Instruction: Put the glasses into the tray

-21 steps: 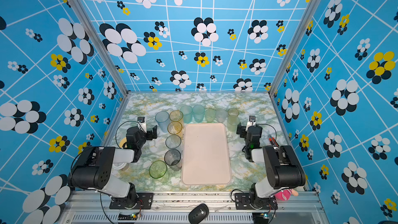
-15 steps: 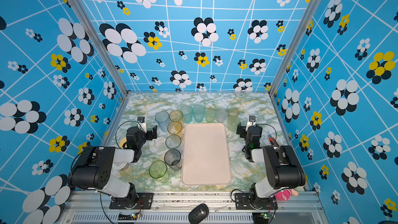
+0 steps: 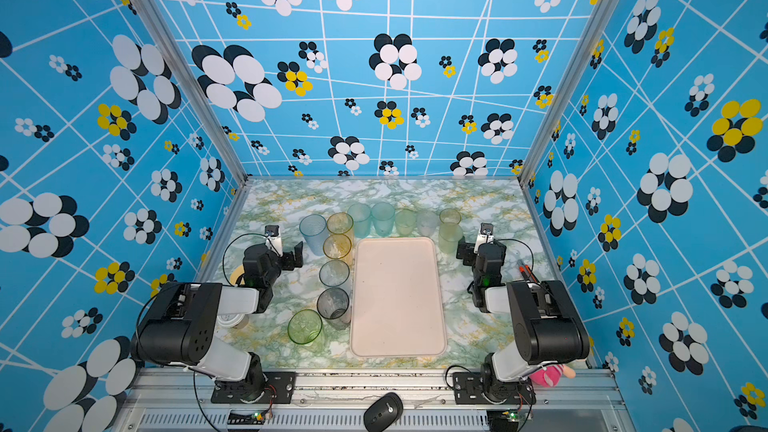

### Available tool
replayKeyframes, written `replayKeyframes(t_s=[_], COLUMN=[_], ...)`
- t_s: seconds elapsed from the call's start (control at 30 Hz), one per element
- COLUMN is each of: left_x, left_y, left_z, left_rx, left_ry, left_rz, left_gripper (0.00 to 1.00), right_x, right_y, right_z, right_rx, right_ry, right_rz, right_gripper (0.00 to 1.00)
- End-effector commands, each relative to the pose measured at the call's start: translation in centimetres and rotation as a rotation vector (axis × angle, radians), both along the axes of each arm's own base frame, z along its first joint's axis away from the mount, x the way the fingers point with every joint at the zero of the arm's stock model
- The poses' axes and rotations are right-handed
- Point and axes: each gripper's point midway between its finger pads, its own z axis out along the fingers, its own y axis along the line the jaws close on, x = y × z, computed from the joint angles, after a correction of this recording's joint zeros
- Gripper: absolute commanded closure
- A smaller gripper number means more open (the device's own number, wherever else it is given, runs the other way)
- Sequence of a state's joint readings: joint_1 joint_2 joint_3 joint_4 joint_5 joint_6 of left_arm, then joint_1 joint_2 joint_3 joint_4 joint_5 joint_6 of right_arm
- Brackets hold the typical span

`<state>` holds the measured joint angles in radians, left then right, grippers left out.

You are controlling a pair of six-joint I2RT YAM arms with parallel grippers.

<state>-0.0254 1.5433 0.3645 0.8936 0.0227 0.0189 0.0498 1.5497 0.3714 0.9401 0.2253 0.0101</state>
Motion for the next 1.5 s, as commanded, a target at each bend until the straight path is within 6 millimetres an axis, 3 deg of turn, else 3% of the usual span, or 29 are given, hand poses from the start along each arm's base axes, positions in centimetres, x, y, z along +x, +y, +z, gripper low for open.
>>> replayKeyframes(t_s=[0.0, 0.4, 0.53, 0.73, 0.93, 1.03, 1.17, 1.33, 1.47], left_x=[0.8, 0.7, 1.2, -0.8, -4.5, -5.6, -6.0, -5.8, -5.2], left_y=[0.1, 0.2, 1.5, 1.8, -1.3, -2.3, -2.1, -2.7, -3.6], left_z=[1.0, 1.0, 2.0, 6.0, 12.0, 14.5, 16.4, 17.8, 18.3], left_rx=[-0.017, -0.029, -0.040, -0.068, -0.066, -0.051, -0.035, -0.041, -0.043], left_ry=[-0.023, -0.023, 0.011, 0.016, -0.024, -0.024, 0.000, 0.026, 0.069], left_rz=[-0.003, -0.007, 0.065, 0.138, 0.119, 0.100, 0.118, 0.093, 0.050], left_gripper=[0.01, 0.15, 0.24, 0.31, 0.32, 0.33, 0.35, 0.37, 0.37], right_x=[0.1, 0.1, 0.1, 0.0, 0.2, 0.5, -0.6, -3.4, -3.9], right_y=[0.3, 0.3, 0.2, -0.6, -1.0, -0.2, 1.1, 2.7, 3.4], right_z=[0.0, 0.0, 0.0, 0.1, 1.8, 4.0, 7.6, 8.2, 8.0], right_rx=[-0.003, -0.003, -0.004, 0.001, -0.002, 0.009, 0.134, 0.294, 0.355], right_ry=[-0.007, -0.008, -0.009, -0.013, 0.019, 0.062, 0.162, 0.381, 0.502], right_rz=[0.014, 0.013, 0.011, -0.045, -0.064, -0.020, 0.008, 0.004, -0.007], right_gripper=[0.01, 0.02, 0.05, 0.06, 0.10, 0.20, 0.31, 0.50, 0.60])
